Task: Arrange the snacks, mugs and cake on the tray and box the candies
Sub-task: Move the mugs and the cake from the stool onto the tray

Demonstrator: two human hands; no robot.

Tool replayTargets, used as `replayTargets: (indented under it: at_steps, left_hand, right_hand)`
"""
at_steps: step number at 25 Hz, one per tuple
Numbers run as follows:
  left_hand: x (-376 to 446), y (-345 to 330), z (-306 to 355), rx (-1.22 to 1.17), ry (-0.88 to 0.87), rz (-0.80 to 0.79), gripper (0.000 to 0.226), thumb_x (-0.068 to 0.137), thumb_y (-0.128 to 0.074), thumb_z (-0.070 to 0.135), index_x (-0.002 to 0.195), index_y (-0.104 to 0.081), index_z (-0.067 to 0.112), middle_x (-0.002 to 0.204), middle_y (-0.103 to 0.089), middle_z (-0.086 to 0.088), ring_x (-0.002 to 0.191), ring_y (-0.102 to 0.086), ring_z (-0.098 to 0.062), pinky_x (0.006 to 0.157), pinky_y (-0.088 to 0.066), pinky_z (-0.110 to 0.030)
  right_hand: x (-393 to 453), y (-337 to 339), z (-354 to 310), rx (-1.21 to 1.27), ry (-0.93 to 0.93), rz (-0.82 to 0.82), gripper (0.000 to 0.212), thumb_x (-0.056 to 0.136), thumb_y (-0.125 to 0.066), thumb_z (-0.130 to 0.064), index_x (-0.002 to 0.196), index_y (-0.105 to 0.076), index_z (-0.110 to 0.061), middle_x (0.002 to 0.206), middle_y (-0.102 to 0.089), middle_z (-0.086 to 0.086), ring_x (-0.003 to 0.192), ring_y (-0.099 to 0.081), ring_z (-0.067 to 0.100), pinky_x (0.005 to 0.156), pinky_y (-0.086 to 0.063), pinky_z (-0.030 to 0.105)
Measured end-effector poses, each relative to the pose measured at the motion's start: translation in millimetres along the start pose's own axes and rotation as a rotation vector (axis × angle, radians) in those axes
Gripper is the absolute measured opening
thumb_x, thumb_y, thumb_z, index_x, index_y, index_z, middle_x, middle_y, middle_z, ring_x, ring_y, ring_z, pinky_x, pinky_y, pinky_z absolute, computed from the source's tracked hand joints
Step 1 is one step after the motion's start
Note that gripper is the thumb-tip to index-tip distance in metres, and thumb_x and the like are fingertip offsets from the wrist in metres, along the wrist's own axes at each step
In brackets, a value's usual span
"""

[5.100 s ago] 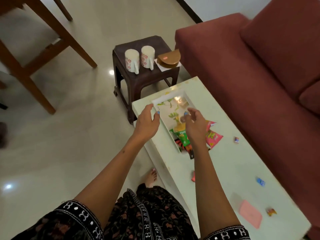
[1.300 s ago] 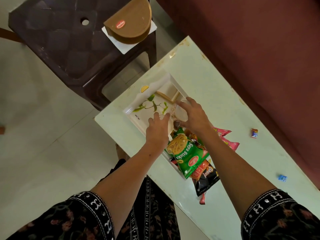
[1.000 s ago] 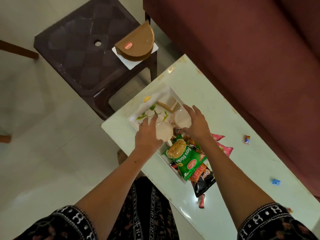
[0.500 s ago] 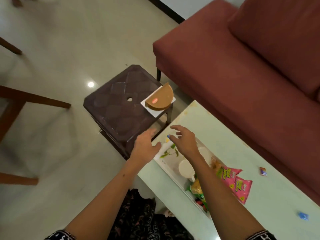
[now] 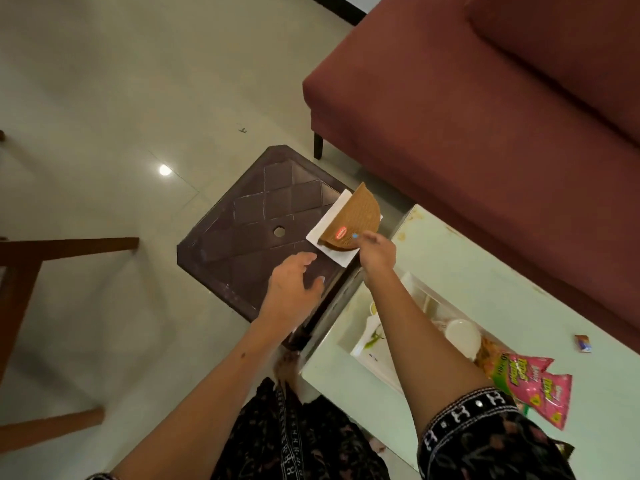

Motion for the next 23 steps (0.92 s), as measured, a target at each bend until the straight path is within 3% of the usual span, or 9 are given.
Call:
replayTargets:
  at_steps: [3, 6, 9, 13, 16, 17, 20, 23]
  left_hand:
    - [9.0, 3.3, -2.8, 0.038, -0.024, -0.023, 0.043, 0.082, -0.065, 0.019, 0.122, -0.053, 0.012, 0.12, -0.06, -0.007, 0.108, -0.058, -0.019, 0.095, -0.049, -0.033]
    - [21.6, 4.4, 11.0, 0.094, -0.101, -0.019, 0.041, 0.082, -0.063, 0.018, 0.121, -0.052, 0.013, 0.119, -0.06, -0.006, 0.107, -0.058, -0.019, 0.094, -0.048, -0.033]
    - [35.4, -1.1, 38.5, 0.162, -0.196, -0.019, 0.041, 0.083, -0.062, 0.017, 0.122, -0.048, 0.013, 0.122, -0.057, -0.006, 0.109, -0.057, -0.018, 0.094, -0.048, -0.028]
    - [41.7, -18.0, 62.6, 0.462, -0.267, -0.058, 0.056, 0.085, -0.06, 0.025, 0.132, -0.035, 0.008, 0.137, -0.047, -0.009, 0.124, -0.048, -0.022, 0.102, -0.044, -0.036]
    - [26.5, -28.6, 72.6, 0.549, -0.288, -0.051, 0.051, 0.088, -0.054, 0.026, 0.132, -0.038, 0.008, 0.125, -0.058, -0.009, 0.105, -0.06, -0.023, 0.086, -0.053, -0.035]
    - [19.5, -32.6, 75.7, 0.547, -0.293, -0.051, 0.048, 0.089, -0.052, 0.024, 0.133, -0.039, 0.008, 0.121, -0.06, -0.009, 0.101, -0.062, -0.024, 0.082, -0.053, -0.034]
    - [-0.7, -52.6, 82.0, 0.484, -0.306, -0.084, 0.036, 0.091, -0.049, 0.019, 0.125, -0.048, 0.007, 0.11, -0.064, -0.011, 0.091, -0.064, -0.028, 0.077, -0.052, -0.034]
    - [-23.6, -77.0, 79.3, 0.304, -0.243, -0.103, 0.027, 0.092, -0.048, 0.019, 0.115, -0.056, 0.008, 0.101, -0.066, -0.012, 0.084, -0.064, -0.027, 0.075, -0.052, -0.036]
  right_hand:
    - [8.9, -0.9, 5.4, 0.083, -0.111, 0.086, 0.022, 0.078, -0.071, -0.01, 0.1, -0.073, -0.01, 0.107, -0.071, 0.008, 0.088, -0.064, 0.018, 0.075, -0.046, 0.022]
    - [5.5, -1.9, -2.7, 0.117, -0.106, 0.12, 0.015, 0.075, -0.07, -0.002, 0.086, -0.075, -0.012, 0.099, -0.074, 0.007, 0.087, -0.069, 0.018, 0.079, -0.056, 0.028]
    - [-16.6, 3.4, -19.9, 0.094, -0.029, 0.163, 0.012, 0.075, -0.071, -0.008, 0.078, -0.076, -0.018, 0.087, -0.074, 0.001, 0.079, -0.07, 0.014, 0.064, -0.056, 0.022]
    - [-57.7, 17.2, -39.4, 0.044, 0.15, 0.187, 0.008, 0.077, -0.071, -0.015, 0.079, -0.078, -0.019, 0.068, -0.066, -0.014, 0.063, -0.062, 0.002, 0.065, -0.057, 0.019]
    - [-79.7, 35.4, -44.2, 0.004, 0.252, 0.183, 0.008, 0.078, -0.072, -0.021, 0.084, -0.077, -0.019, 0.077, -0.071, -0.01, 0.06, -0.058, -0.003, 0.055, -0.046, 0.002]
    - [-83.9, 41.0, -45.6, -0.013, 0.29, 0.169, 0.01, 0.079, -0.072, -0.022, 0.086, -0.077, -0.02, 0.08, -0.072, -0.009, 0.063, -0.058, -0.003, 0.058, -0.046, 0.001]
    - [-97.1, 68.2, -40.4, -0.047, 0.39, 0.196, 0.02, 0.079, -0.071, -0.02, 0.098, -0.072, -0.019, 0.101, -0.07, -0.004, 0.082, -0.06, 0.002, 0.081, -0.053, 0.018]
    - [-102.5, 111.2, -13.3, -0.161, 0.4, 0.38, 0.048, 0.079, -0.069, -0.033, 0.122, -0.052, -0.021, 0.128, -0.048, -0.001, 0.11, -0.05, 0.011, 0.086, -0.042, 0.018]
Point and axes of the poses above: each hand's wrist, its own x-axis towards the middle knuckle, its own y-axis out of the back of the hand, z = x × y, the point moved 10 cm from there along x, towards the middle knuckle
